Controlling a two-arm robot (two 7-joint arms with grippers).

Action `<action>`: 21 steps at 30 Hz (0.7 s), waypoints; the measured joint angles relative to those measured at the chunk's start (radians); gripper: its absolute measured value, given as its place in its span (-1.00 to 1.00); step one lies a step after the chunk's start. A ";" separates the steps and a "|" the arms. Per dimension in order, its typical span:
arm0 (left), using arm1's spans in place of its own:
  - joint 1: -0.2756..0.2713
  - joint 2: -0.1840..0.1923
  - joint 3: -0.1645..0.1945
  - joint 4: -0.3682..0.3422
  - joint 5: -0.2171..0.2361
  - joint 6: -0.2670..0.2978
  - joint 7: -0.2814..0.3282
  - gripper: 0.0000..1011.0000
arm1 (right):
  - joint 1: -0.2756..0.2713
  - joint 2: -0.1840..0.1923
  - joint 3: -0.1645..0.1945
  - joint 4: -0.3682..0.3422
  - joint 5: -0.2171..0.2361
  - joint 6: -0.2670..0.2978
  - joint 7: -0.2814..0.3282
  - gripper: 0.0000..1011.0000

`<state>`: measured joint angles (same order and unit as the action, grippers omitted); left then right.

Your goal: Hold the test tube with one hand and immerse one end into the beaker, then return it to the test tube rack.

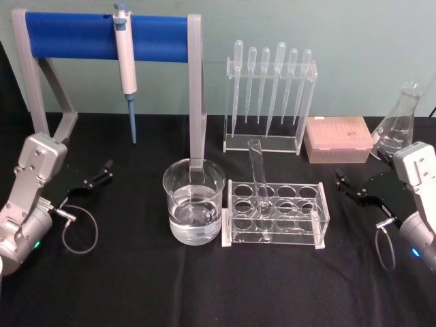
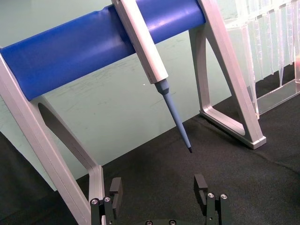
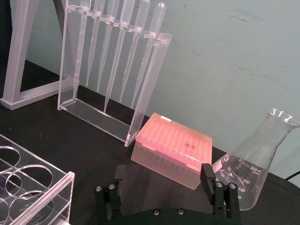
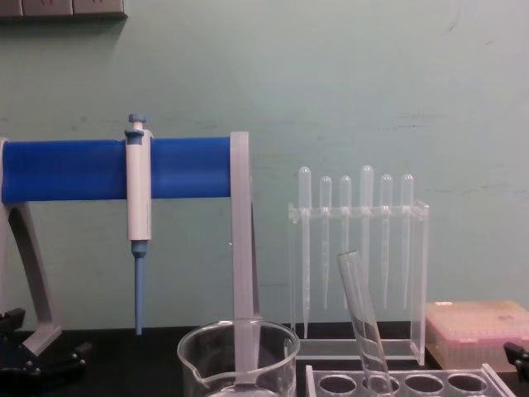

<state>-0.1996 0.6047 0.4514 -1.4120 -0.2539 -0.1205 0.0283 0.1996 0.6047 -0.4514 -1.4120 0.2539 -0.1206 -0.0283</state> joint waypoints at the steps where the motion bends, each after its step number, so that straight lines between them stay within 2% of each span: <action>1: 0.000 0.000 0.000 0.000 0.000 0.000 0.000 0.98 | 0.000 0.000 0.000 0.000 0.000 0.000 0.000 0.98; 21: 0.000 0.000 0.000 0.000 0.000 0.000 0.000 0.98 | 0.000 0.000 0.000 0.000 0.000 0.000 0.000 0.98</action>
<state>-0.1995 0.6047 0.4514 -1.4120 -0.2539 -0.1205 0.0283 0.1996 0.6047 -0.4514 -1.4120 0.2539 -0.1206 -0.0283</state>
